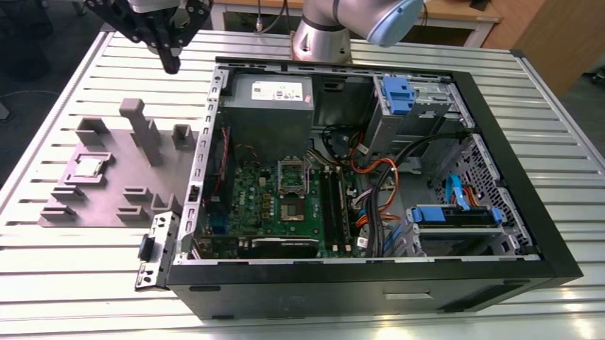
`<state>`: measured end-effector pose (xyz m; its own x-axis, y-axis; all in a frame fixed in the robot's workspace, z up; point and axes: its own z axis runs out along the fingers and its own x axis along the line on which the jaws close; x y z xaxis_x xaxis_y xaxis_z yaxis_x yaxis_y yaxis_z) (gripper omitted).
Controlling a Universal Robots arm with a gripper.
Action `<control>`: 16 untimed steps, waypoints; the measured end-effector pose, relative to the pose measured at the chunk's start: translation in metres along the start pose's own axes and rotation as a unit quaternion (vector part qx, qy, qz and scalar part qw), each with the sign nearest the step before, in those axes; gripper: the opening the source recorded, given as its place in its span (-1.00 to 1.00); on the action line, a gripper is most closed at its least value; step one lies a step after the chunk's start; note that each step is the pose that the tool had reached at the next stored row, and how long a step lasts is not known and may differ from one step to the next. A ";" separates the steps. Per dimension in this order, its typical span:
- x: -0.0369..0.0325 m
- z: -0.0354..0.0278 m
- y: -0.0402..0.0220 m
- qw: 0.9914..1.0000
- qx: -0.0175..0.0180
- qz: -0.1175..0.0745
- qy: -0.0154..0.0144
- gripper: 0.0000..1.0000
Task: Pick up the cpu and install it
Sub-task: 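Reach for the cpu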
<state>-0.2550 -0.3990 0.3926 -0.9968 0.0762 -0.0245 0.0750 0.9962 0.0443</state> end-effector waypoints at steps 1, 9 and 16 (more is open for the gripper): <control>0.0006 0.0000 0.0000 1.000 0.000 0.000 0.000 -0.79; 0.0030 -0.0001 -0.0002 1.000 0.000 0.000 0.000 -0.79; 0.0065 -0.0002 -0.0005 1.000 0.000 0.000 0.000 -0.79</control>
<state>-0.2615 -0.3989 0.3925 -0.9968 0.0762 -0.0245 0.0751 0.9962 0.0444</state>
